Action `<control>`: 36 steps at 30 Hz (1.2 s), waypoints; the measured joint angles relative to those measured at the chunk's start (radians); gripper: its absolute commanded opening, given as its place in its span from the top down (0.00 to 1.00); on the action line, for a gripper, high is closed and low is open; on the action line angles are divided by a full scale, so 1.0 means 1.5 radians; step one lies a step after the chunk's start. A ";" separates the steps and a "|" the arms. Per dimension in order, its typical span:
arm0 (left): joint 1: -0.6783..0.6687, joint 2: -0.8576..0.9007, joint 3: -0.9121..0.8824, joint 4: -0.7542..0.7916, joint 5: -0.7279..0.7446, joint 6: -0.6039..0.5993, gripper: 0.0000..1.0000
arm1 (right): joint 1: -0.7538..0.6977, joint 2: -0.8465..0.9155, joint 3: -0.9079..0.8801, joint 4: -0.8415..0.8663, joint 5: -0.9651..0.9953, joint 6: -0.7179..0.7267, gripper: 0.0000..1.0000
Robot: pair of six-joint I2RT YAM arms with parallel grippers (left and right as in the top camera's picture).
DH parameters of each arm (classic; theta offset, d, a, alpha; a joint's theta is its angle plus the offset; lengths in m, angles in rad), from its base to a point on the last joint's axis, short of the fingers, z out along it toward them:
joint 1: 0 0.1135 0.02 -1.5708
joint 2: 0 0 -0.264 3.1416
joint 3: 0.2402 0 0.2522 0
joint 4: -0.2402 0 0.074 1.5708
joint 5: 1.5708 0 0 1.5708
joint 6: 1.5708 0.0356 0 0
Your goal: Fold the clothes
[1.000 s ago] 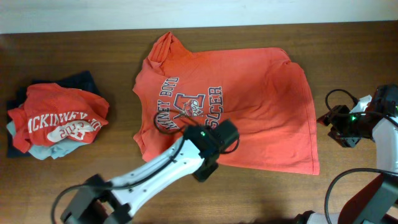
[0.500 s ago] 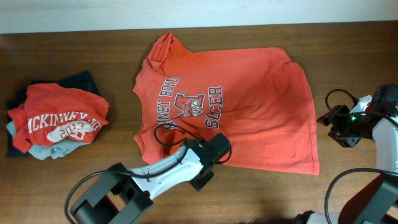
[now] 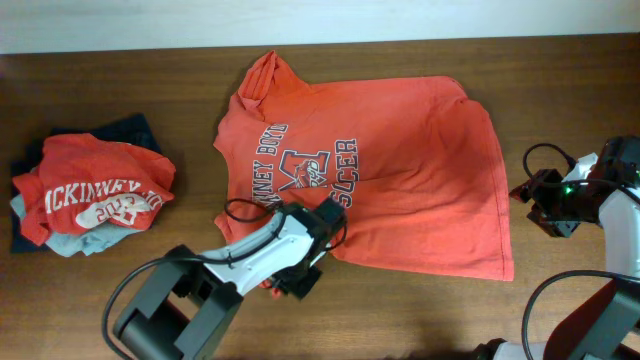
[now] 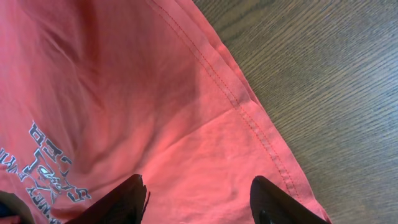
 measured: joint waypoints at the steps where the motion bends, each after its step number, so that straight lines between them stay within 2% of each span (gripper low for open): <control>1: 0.000 0.001 0.014 -0.038 0.008 0.000 1.00 | 0.000 0.000 0.000 0.001 0.000 0.000 0.41; 4: 0.000 -0.004 0.088 -0.145 0.033 0.000 1.00 | 0.000 0.000 0.000 0.000 0.000 0.000 0.41; 9: 0.039 -0.028 0.168 -0.238 0.031 -0.031 1.00 | 0.000 0.000 0.000 0.001 0.000 0.000 0.41; 13: 0.114 -0.034 0.175 -0.275 0.028 -0.045 1.00 | 0.000 0.000 0.000 0.001 0.000 0.000 0.41; 21: 0.205 -0.040 0.175 -0.317 0.013 -0.053 1.00 | 0.000 0.000 0.000 0.001 0.000 0.000 0.41; 22: 0.217 -0.045 0.175 -0.317 0.010 -0.053 0.99 | 0.000 0.000 0.000 0.000 0.000 0.000 0.37; 26: 0.258 -0.069 0.176 -0.327 -0.016 -0.055 0.99 | 0.000 0.000 0.000 -0.006 0.006 -0.002 0.36; 28: 0.275 -0.072 0.176 -0.335 -0.026 -0.055 0.82 | 0.000 0.000 0.000 -0.007 0.010 -0.002 0.36; 29: 0.281 -0.072 0.176 -0.337 -0.029 -0.058 0.66 | 0.000 0.000 0.000 -0.009 0.012 -0.002 0.36; 30: 0.286 -0.072 0.176 -0.338 -0.033 -0.061 0.40 | 0.000 0.000 0.000 -0.010 0.015 -0.003 0.32; 31: 0.287 -0.072 0.176 -0.342 -0.036 -0.059 0.34 | 0.000 0.000 0.000 -0.010 0.016 -0.002 0.30; 35: 0.290 -0.073 0.177 -0.342 -0.046 -0.064 0.34 | 0.000 0.001 0.000 -0.011 0.017 -0.005 0.29; 36: 0.294 -0.073 0.181 -0.342 -0.049 -0.066 0.27 | 0.000 0.005 0.000 -0.013 0.018 -0.005 0.29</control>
